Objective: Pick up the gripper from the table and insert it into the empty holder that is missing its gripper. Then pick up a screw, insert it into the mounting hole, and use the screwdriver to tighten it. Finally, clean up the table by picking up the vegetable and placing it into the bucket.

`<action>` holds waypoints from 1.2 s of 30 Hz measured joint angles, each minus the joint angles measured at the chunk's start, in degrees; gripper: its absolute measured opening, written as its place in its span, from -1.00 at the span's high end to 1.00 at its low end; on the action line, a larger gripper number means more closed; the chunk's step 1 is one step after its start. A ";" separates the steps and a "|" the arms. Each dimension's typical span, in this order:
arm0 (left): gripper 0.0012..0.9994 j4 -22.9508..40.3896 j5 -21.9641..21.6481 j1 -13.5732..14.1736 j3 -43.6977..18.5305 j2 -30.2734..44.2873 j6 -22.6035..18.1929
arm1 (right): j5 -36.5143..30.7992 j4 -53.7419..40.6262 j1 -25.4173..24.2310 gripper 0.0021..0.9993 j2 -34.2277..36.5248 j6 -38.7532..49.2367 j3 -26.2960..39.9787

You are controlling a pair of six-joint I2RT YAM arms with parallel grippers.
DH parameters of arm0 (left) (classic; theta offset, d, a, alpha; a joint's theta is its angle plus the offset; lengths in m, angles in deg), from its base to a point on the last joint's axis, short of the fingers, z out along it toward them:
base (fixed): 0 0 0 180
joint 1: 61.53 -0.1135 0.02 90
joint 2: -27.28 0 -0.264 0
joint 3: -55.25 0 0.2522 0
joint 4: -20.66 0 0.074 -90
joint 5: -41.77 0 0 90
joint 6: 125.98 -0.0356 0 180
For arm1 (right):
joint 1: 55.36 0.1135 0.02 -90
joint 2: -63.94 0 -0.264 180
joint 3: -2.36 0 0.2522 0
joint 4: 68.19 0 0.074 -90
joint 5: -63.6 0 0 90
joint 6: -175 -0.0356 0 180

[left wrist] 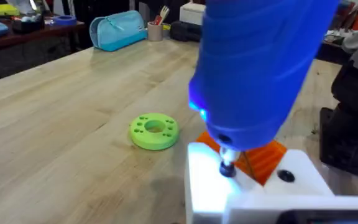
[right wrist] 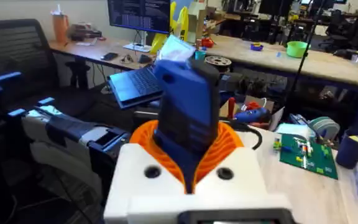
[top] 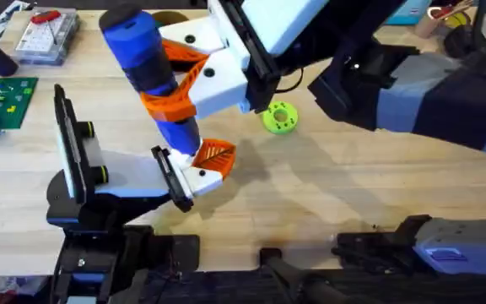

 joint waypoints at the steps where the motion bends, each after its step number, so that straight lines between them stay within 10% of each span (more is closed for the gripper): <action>1: 0.98 0.00 0.00 0.00 0.00 -0.01 0.00 | -0.09 -0.04 0.00 0.96 -0.05 0.00 0.00; 36: 0.98 0.00 0.00 0.00 0.00 0.00 0.00 | -0.36 -1.35 -0.35 0.96 -1.58 -0.20 -0.35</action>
